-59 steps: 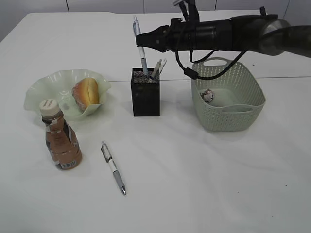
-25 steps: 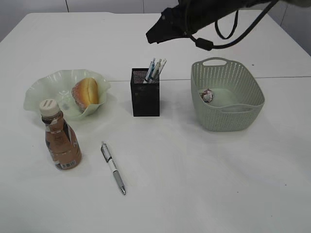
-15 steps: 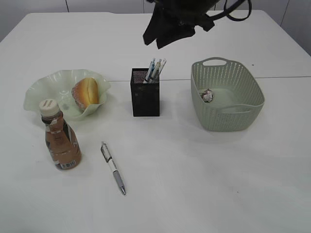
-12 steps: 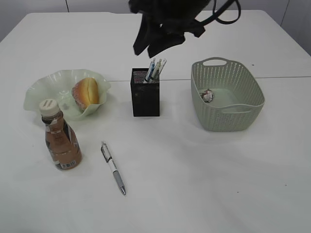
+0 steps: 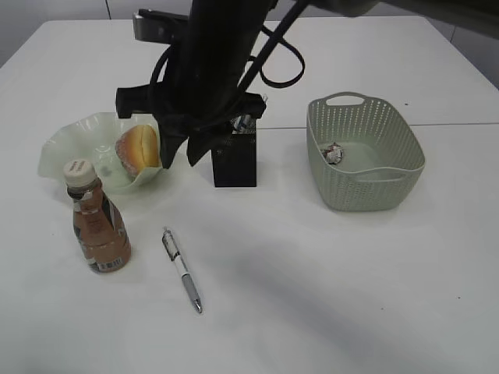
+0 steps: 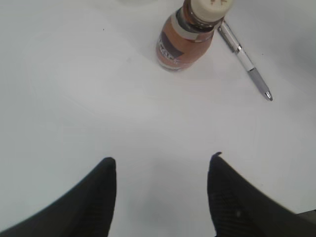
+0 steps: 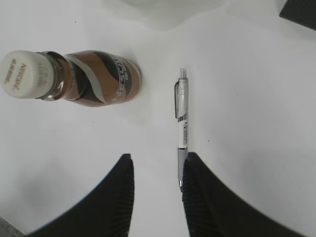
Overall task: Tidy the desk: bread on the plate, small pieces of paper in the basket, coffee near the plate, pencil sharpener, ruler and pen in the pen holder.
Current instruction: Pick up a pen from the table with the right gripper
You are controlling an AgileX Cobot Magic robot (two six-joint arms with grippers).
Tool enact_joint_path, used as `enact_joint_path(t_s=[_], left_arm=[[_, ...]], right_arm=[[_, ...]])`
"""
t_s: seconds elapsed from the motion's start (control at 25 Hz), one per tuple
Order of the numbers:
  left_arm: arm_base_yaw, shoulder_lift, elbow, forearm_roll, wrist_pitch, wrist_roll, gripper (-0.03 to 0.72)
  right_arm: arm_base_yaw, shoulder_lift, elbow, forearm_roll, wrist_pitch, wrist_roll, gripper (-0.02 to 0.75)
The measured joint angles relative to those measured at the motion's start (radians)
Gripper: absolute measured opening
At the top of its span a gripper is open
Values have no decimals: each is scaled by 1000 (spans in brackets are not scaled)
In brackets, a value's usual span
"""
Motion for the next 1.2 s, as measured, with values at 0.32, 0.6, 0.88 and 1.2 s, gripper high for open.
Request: enact_joint_path(t_s=[0.32, 0.6, 0.88, 1.2], left_arm=[[0, 0, 0, 25, 0, 2, 433], [0, 0, 0, 27, 0, 2, 433], [0, 0, 0, 42, 0, 4, 433], [0, 0, 0, 57, 0, 4, 433]], right_arm=[[30, 98, 0, -21, 0, 9, 321], [47, 163, -3, -50, -2, 64, 388], [54, 209, -8, -62, -4, 84, 388], [69, 253, -15, -73, -8, 90, 330]])
